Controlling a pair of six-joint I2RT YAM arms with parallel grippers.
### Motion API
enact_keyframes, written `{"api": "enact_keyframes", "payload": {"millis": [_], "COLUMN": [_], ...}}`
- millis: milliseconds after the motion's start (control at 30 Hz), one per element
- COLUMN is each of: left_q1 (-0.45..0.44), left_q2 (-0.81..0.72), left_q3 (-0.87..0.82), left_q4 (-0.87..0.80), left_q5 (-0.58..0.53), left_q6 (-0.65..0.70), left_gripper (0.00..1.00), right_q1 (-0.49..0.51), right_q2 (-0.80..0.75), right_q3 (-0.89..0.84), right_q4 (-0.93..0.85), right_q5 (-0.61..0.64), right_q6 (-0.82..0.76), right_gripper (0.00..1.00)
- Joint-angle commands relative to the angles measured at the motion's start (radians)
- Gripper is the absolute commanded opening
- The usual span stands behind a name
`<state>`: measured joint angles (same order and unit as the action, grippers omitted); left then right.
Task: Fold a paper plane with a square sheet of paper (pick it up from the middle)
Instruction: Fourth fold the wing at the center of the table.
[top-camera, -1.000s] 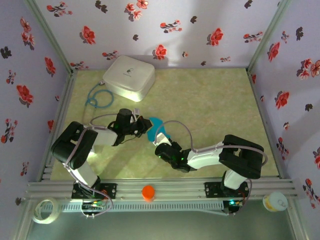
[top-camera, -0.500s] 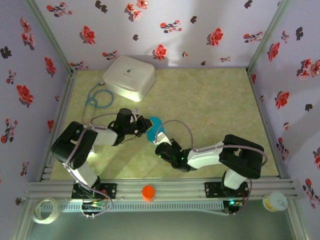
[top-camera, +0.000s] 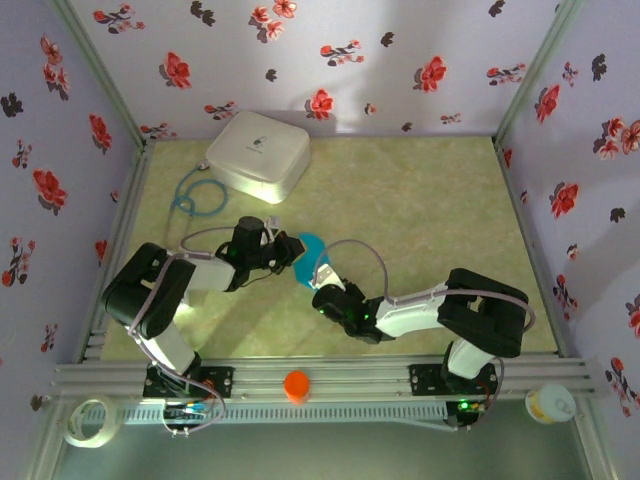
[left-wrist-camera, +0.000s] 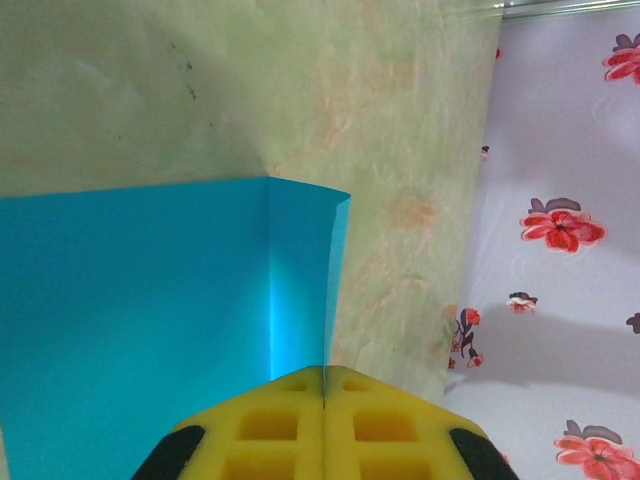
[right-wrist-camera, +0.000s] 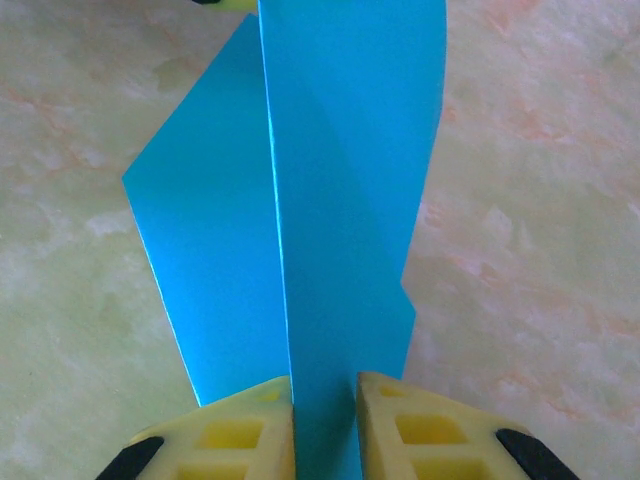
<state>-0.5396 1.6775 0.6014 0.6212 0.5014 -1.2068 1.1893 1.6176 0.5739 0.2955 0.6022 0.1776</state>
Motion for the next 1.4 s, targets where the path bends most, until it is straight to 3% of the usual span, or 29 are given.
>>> {"api": "enact_keyframes", "payload": {"millis": [0, 500, 1133, 1367], "left_q1": [-0.005, -0.003, -0.003, -0.003], "left_q2": [-0.009, -0.009, -0.02, -0.054], "left_q3": [0.019, 0.012, 0.009, 0.003], "left_q4": [0.015, 0.02, 0.018, -0.021], "left_q5": [0.01, 0.01, 0.005, -0.017], "left_q6": [-0.008, -0.01, -0.01, 0.012], "left_gripper": [0.0, 0.0, 0.0, 0.26], "right_q1": [-0.006, -0.011, -0.021, -0.061], "right_q2": [-0.011, -0.027, -0.027, -0.038], "right_q3": [-0.01, -0.008, -0.008, -0.025], "right_q4": [0.025, 0.052, 0.025, 0.061], "right_q5": [0.005, -0.005, -0.016, -0.15], "right_q6": [0.022, 0.017, 0.049, 0.117], "right_gripper": [0.22, 0.23, 0.07, 0.01]}}
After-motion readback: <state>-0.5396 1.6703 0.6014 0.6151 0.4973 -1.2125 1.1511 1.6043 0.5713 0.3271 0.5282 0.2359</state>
